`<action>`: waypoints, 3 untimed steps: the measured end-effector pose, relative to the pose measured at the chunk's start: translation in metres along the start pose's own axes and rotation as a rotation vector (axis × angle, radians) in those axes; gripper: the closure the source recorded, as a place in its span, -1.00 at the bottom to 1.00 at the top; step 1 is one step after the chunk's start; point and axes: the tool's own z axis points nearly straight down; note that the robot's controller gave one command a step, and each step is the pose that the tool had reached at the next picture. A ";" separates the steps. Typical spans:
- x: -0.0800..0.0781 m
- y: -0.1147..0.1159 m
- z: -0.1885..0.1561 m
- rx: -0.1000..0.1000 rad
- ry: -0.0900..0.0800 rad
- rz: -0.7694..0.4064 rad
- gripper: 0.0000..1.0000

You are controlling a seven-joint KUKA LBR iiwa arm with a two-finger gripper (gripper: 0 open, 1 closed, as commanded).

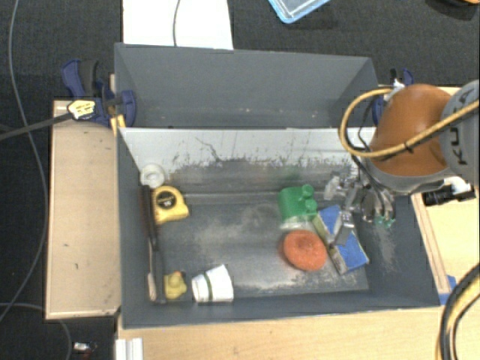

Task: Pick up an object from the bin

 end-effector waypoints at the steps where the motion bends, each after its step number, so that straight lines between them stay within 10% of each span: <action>1: 0.006 0.005 0.012 -0.001 0.001 -0.155 -1.00; 2: 0.013 0.015 0.025 -0.001 0.002 -0.027 -1.00; 3: 0.020 0.010 0.034 0.000 -0.002 -0.236 -1.00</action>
Offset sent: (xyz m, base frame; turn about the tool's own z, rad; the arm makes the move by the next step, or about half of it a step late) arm -0.0175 0.0323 -0.0432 -0.3794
